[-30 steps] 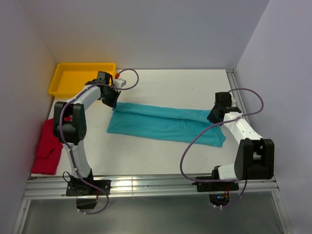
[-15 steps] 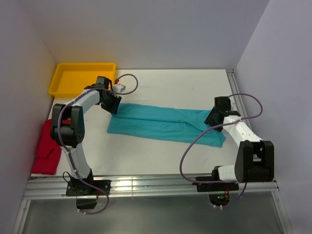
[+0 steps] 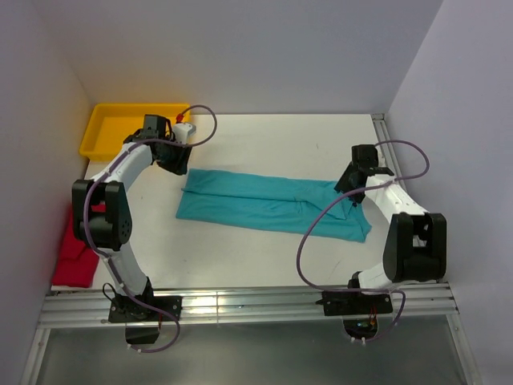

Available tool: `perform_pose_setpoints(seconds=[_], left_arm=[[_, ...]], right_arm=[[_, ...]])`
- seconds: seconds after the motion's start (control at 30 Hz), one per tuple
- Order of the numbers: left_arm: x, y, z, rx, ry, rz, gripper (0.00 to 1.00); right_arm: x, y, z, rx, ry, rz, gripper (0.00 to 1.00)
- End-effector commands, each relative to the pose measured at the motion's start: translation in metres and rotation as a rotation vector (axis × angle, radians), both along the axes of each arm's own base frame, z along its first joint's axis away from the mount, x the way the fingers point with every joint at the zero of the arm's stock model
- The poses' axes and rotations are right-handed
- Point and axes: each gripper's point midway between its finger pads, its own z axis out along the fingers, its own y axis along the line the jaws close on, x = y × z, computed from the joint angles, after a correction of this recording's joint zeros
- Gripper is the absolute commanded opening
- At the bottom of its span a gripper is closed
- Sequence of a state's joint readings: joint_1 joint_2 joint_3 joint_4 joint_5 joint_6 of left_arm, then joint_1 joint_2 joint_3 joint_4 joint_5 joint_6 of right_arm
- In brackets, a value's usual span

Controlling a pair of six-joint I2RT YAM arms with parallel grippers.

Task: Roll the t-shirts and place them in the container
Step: Fold the tshirt

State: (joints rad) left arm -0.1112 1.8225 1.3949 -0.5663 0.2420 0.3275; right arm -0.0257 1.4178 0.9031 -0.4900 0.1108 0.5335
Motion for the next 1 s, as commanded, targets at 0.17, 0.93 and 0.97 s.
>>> perform_pose_setpoints(seconds=[0.17, 0.93, 0.97], left_arm=[[0.024, -0.020, 0.034, -0.092, -0.059, -0.038, 0.50], [0.022, -0.031, 0.028, -0.084, -0.041, -0.060, 0.47], [0.021, -0.031, 0.027, -0.083, -0.038, -0.059, 0.47]], right_arm=[[0.037, 0.006, -0.008, 0.026, 0.015, 0.030, 0.52], [0.020, 0.025, -0.011, 0.084, 0.000, 0.088, 0.04], [0.018, 0.025, -0.009, 0.082, -0.003, 0.090, 0.01]])
